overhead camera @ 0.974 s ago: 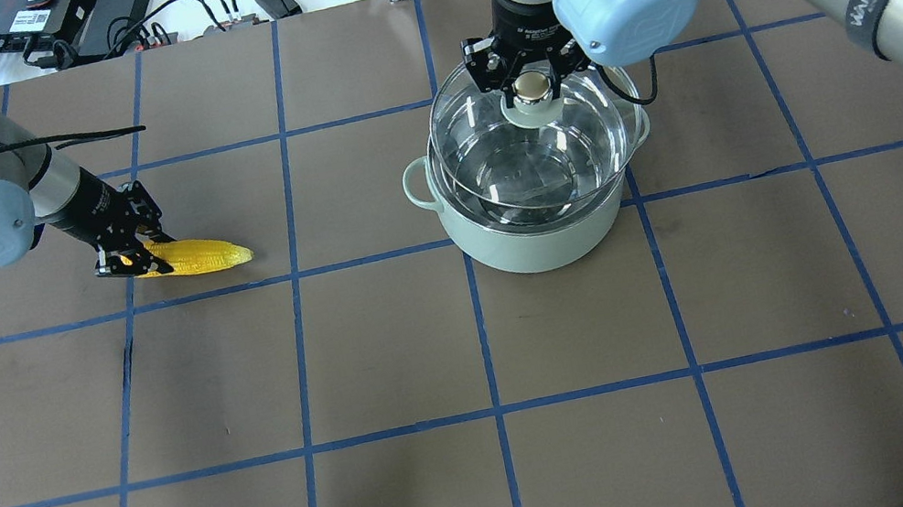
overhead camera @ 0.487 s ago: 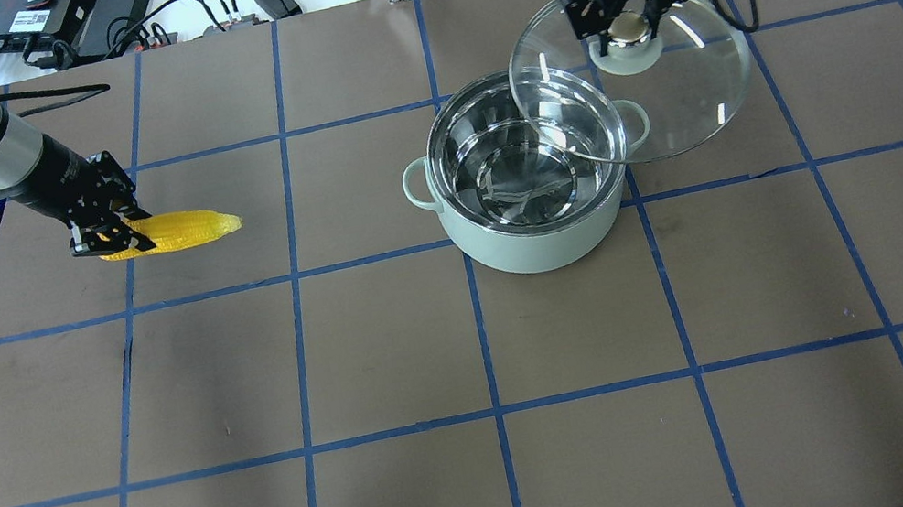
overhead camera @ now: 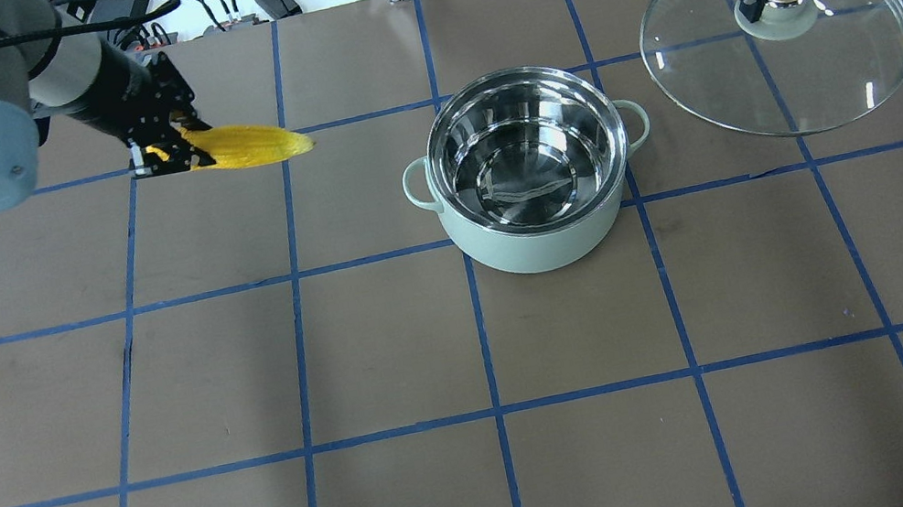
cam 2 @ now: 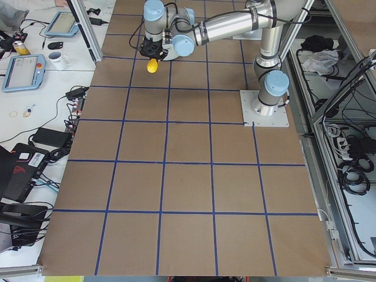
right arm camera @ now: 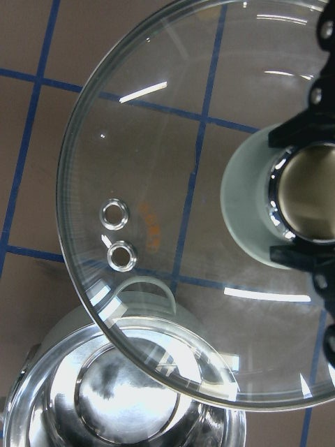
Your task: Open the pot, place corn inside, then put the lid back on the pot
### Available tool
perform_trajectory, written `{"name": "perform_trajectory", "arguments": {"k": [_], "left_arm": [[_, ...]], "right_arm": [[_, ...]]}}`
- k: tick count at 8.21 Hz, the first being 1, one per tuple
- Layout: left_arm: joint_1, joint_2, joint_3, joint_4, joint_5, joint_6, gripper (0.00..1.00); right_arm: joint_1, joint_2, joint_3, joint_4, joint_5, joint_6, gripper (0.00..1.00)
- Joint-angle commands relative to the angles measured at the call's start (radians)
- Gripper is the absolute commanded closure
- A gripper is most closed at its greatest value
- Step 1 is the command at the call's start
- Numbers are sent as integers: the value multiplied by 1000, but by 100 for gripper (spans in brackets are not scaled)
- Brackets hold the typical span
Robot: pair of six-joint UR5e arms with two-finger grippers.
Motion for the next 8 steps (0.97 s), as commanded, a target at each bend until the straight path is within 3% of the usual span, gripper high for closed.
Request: {"name": "perform_trajectory", "arguments": {"k": [1,3,5,6,8], "left_arm": [[-189,-19,13,247,-9,-87,100],[-259,-56,13,359,-9,-97,100],[-315,-144,13,547,-117,-155,100],[-327,-180,13,627,-122,-166,100],[-391,-215,12,637,-124,-233,100]], "right_arm": [[-18,-21,1,18,5,-44,95],[-25,-21,3,19,0,-83,97],[-48,-28,3,19,2,-88,98],[-50,-30,4,20,3,-88,98],[-50,-30,3,19,2,-88,99]]}}
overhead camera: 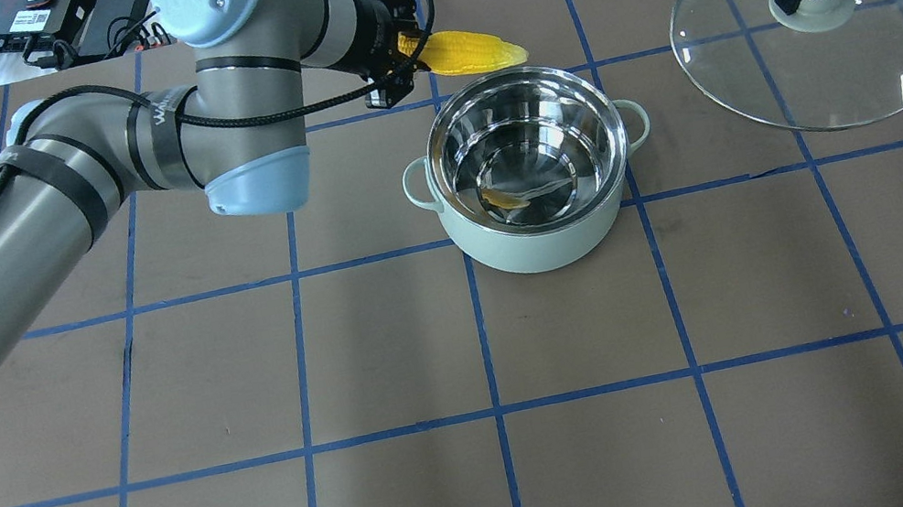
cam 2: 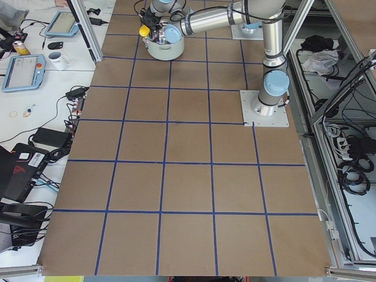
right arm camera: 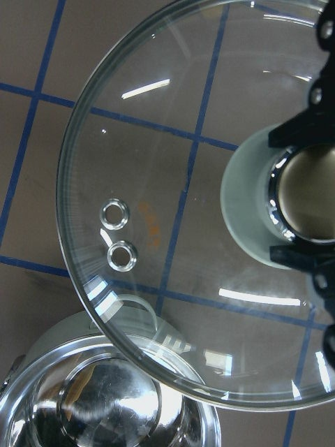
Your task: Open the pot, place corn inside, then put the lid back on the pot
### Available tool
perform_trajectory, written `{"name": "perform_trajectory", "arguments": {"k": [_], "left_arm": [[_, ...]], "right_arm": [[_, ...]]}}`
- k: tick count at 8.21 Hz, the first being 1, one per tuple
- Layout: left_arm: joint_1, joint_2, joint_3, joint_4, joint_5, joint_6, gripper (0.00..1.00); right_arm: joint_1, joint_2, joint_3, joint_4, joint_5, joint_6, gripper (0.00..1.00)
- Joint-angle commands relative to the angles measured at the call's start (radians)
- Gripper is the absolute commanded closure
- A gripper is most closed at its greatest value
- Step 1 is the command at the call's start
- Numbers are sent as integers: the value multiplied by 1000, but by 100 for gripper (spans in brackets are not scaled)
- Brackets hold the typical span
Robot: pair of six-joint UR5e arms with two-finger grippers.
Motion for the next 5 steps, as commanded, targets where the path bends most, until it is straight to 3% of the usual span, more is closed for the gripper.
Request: {"name": "perform_trajectory", "arguments": {"k": [1,5], "left_arm": [[-79,-52,-1,36,-8,-82,100],[-96,-51,-9,30,-10,-108,100]], "right_arm": [[-3,-1,0,0,0,-1,99],[-2,-2,-2,-3,0,-2,99]]}}
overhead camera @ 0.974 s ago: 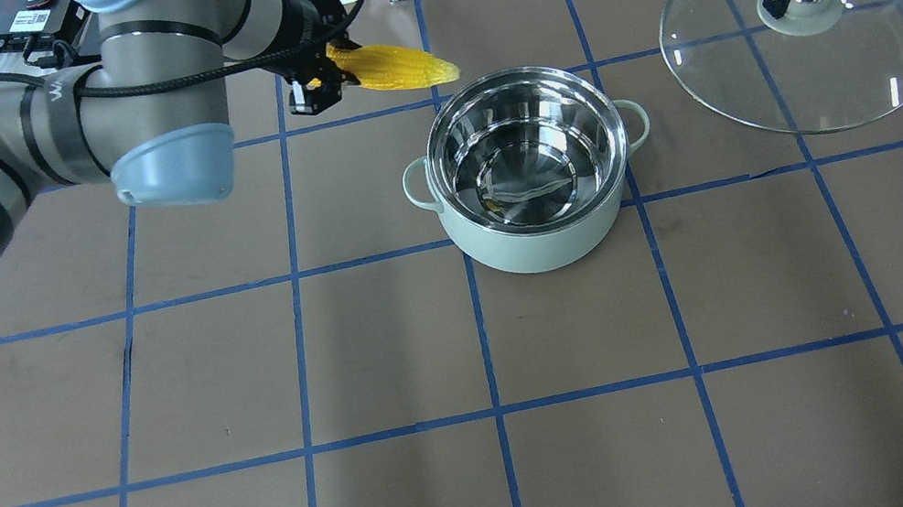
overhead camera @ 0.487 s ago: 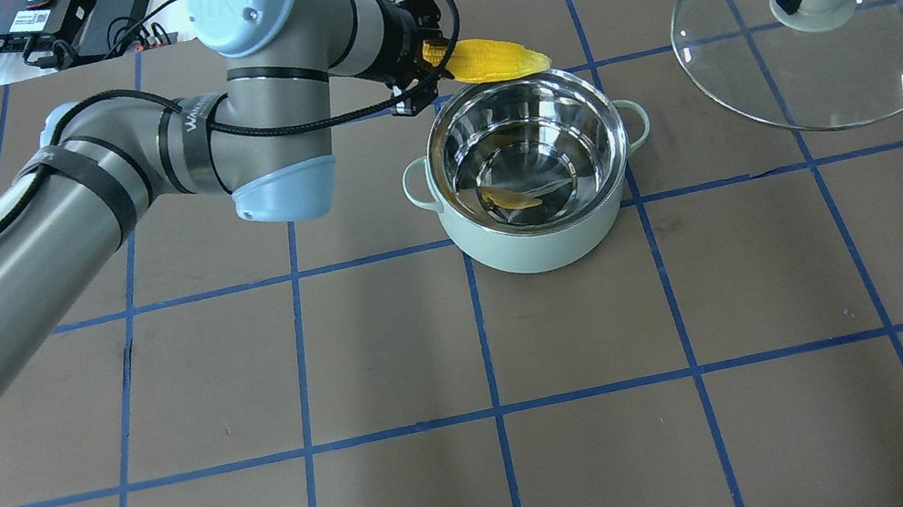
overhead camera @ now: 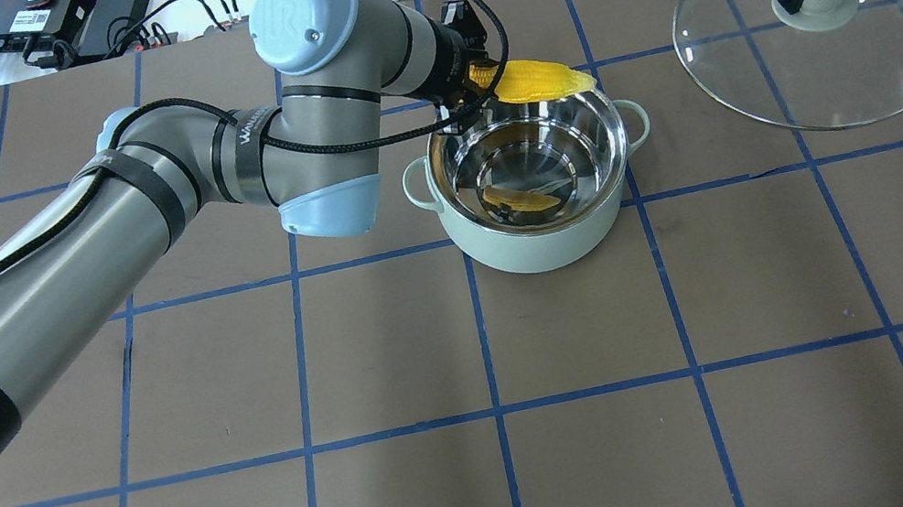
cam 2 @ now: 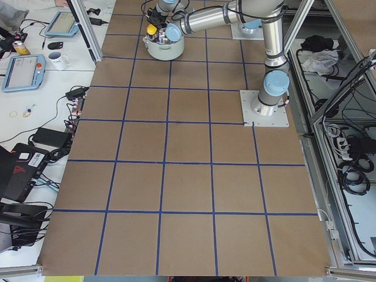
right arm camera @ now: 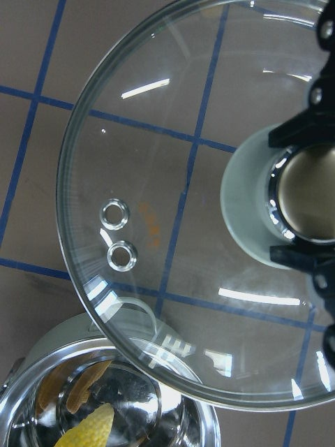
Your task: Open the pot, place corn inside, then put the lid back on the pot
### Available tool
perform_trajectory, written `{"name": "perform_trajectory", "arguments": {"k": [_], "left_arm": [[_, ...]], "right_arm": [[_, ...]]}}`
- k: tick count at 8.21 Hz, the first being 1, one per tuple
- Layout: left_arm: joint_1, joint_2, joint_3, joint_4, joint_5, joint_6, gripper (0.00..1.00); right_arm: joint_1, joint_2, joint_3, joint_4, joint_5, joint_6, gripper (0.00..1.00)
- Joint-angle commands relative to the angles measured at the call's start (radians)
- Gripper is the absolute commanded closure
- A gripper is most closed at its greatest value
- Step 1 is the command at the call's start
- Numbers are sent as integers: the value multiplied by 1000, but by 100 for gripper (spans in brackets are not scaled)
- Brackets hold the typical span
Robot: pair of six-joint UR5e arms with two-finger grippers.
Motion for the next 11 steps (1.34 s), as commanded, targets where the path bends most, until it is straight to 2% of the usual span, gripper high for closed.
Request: {"name": "perform_trajectory", "arguments": {"k": [1,2,3,5,6,7,10,11], "left_arm": [[-6,1,-7,-10,-1,-12,76],[-15,8,-8,-15,2,-18,56],[-31,2,-13,-16,2,-51,54],[-37,4,-49,-16,2,-62,36],[-37,7,-54,-15,4,-64,13],[-37,27,-54,-15,15,-76,0],[-34,41,-50,-15,-1,-70,0],[-28,42,-47,-15,-1,85,0]], "right_arm": [[-1,-1,-2,1,5,-2,98],[-1,-1,-2,2,4,-11,98],[-1,-1,-2,4,4,-15,98],[-6,-8,-3,25,-3,-38,98],[-7,-9,-3,27,-1,-39,98],[-7,-9,-3,31,0,-40,98],[-27,-11,-2,53,10,-40,97],[-21,-14,-13,51,16,-20,97]]}}
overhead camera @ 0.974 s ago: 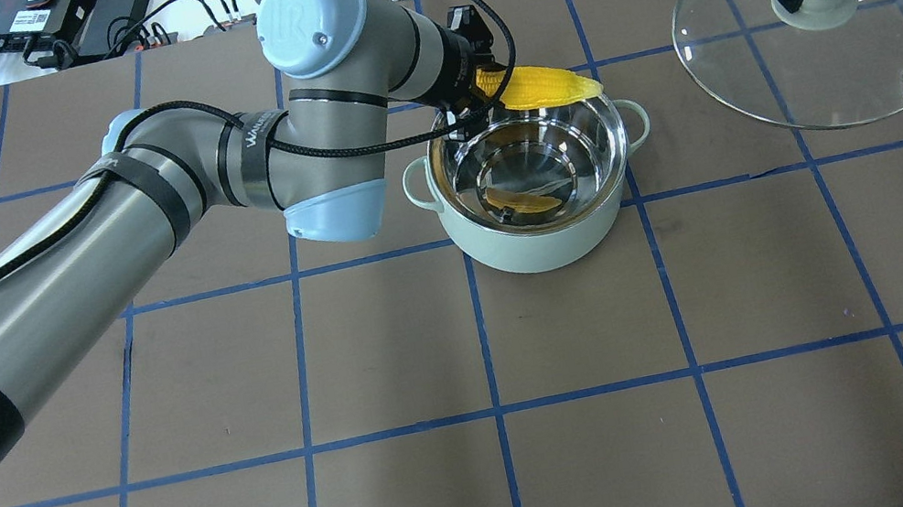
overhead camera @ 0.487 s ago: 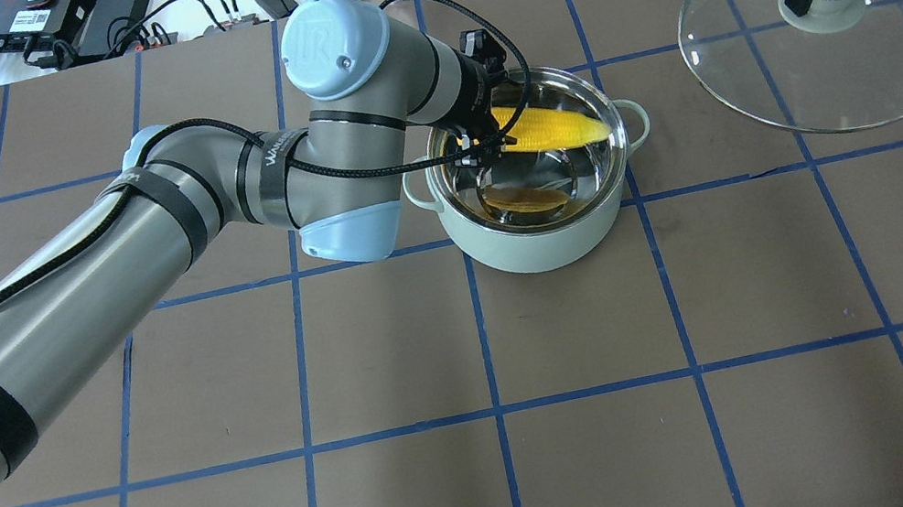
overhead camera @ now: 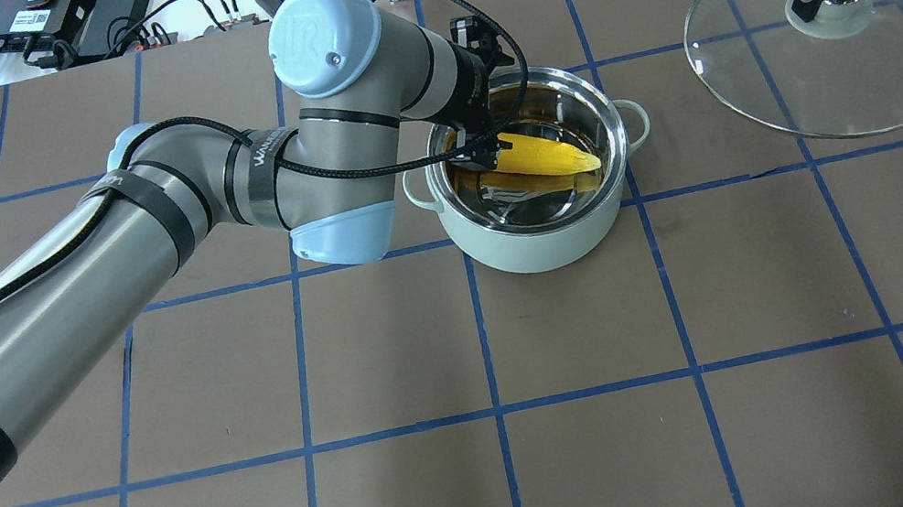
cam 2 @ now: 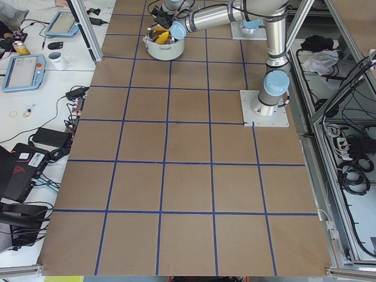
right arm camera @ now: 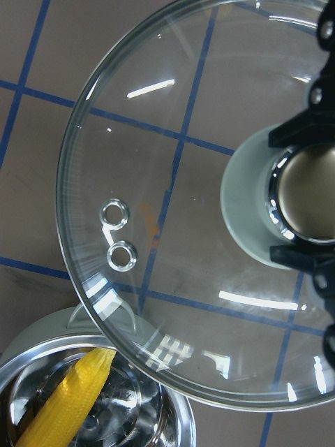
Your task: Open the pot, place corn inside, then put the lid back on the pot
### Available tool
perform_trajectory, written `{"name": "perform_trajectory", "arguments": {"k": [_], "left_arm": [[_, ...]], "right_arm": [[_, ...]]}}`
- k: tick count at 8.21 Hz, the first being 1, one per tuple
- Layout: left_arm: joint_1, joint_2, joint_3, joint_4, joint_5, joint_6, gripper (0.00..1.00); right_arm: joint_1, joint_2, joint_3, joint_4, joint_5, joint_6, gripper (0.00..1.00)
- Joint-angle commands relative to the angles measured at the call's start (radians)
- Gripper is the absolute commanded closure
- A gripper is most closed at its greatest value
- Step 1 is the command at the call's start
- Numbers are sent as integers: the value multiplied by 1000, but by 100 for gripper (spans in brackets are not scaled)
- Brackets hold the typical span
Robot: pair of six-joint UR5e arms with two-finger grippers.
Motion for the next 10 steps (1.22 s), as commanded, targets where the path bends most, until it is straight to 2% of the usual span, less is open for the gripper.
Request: {"name": "perform_trajectory", "arguments": {"k": [1,2,3,4,5,7,8,9,10], "left_arm": [[16,13,8,-6,-25,328,0],[33,25,10,-52,-78,450,0],[82,50,10,-99,-82,603,0],[150,89,10,-217,-82,773,0],[219,125,10,-323,-74,966,0],[368,217,10,-516,-66,1269,0],[401,269,10,-570,58,1418,0],[409,306,10,-589,277,1548,0],[410,330,11,-615,396,1592,0]], "right_arm": [[8,2,-11,11,18,77,98],[16,7,-9,9,36,92,97],[18,21,-9,-12,36,81,97],[39,25,-9,-47,39,145,98],[111,48,-9,-122,39,196,98],[207,94,-9,-176,44,358,98],[261,116,-9,-211,45,454,98],[310,155,-9,-242,71,548,98],[352,183,-9,-293,94,634,98]]}}
